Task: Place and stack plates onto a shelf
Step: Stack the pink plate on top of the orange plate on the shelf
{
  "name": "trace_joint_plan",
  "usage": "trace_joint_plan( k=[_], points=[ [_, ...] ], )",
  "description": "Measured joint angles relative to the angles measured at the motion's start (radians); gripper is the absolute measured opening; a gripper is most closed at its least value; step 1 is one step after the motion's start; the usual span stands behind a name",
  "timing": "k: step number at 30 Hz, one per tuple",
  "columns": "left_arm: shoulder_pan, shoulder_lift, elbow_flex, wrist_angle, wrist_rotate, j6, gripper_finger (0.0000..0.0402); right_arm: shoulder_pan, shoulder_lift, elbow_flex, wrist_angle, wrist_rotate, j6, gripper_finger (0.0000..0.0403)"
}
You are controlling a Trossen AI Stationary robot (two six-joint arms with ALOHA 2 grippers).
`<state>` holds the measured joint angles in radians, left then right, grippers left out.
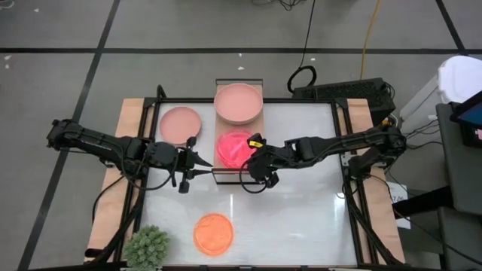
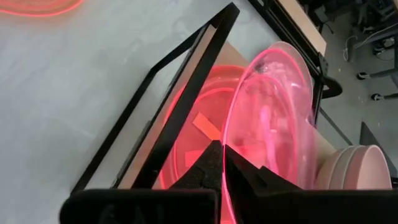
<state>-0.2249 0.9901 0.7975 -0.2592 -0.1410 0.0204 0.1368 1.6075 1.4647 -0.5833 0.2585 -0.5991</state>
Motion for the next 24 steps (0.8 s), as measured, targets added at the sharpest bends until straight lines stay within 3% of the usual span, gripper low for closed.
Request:
trace_joint_plan(
  k=[19, 24],
  points=[
    [0.0, 0.0, 0.0, 0.001, 0.0, -0.003, 0.0092, 0.0, 0.0, 0.0, -0.013, -0.001, 0.028, 0.0001],
    [0.0, 0.0, 0.0, 0.0, 0.0, -0.003, 0.0092, 0.0, 0.0, 0.0, -0.013, -0.001, 0.038, 0.0027]
  ],
)
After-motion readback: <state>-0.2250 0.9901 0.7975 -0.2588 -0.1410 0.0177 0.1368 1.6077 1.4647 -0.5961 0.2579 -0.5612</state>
